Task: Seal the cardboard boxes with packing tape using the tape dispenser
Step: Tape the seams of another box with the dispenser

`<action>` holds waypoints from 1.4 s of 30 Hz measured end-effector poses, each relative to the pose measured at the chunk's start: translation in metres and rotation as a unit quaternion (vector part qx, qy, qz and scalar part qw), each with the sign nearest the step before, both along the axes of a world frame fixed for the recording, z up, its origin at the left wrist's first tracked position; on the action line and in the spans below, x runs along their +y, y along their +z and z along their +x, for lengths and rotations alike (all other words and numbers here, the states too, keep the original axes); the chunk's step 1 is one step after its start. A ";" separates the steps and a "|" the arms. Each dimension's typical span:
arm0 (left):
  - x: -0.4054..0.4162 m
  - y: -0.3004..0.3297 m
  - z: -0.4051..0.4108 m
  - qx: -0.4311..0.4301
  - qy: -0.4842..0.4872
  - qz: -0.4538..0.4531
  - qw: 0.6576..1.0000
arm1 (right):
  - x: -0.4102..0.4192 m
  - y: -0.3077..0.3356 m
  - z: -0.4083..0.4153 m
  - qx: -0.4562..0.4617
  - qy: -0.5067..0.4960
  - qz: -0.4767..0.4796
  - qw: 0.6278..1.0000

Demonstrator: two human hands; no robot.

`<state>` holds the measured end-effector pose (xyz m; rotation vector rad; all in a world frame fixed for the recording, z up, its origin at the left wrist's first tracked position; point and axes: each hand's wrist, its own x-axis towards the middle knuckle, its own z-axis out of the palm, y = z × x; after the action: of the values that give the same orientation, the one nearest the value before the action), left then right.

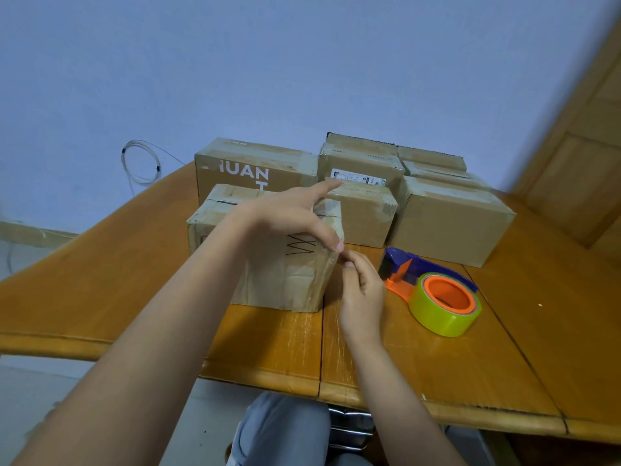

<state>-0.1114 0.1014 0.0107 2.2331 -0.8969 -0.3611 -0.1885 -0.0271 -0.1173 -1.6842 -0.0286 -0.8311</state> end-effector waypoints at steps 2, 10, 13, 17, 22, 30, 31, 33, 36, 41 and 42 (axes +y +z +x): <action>0.000 0.000 0.000 -0.001 -0.003 0.003 1.000 | -0.001 0.002 -0.001 -0.024 0.009 0.011 1.000; 0.001 0.001 -0.002 -0.006 -0.011 0.013 1.000 | 0.002 -0.001 -0.003 -0.017 0.119 0.000 0.993; 0.000 0.000 -0.002 -0.009 -0.006 0.018 1.000 | -0.001 0.000 -0.004 -0.015 0.113 -0.006 0.993; -0.001 0.000 -0.007 -0.027 -0.009 0.023 0.999 | -0.001 0.002 -0.006 -0.017 0.091 -0.006 0.996; 0.004 0.004 -0.018 0.003 0.052 -0.119 0.992 | -0.001 0.004 -0.008 -0.040 0.035 -0.021 0.998; 0.044 0.022 -0.025 -0.174 0.247 -0.263 0.916 | 0.002 0.045 -0.015 -0.104 0.007 -0.097 0.990; 0.051 0.023 -0.024 -0.186 0.259 -0.218 0.923 | 0.009 0.053 -0.017 -0.092 0.024 -0.142 0.985; 0.063 0.017 -0.021 -0.229 0.285 -0.087 0.927 | 0.021 0.067 -0.019 -0.040 0.046 -0.235 0.970; 0.081 -0.002 -0.022 -0.277 0.308 0.038 0.909 | 0.030 0.079 -0.015 0.059 0.022 -0.425 0.903; 0.101 -0.029 -0.032 -0.227 0.281 0.052 0.931 | 0.029 0.078 -0.016 0.113 -0.037 -0.548 0.828; 0.104 -0.032 -0.035 -0.200 0.270 0.034 0.941 | 0.029 0.078 -0.017 0.111 -0.036 -0.551 0.826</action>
<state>-0.1459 0.2053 -0.0209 2.5467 -0.4265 0.3330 -0.2057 0.0014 -0.0396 -2.8862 -0.3442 -0.6867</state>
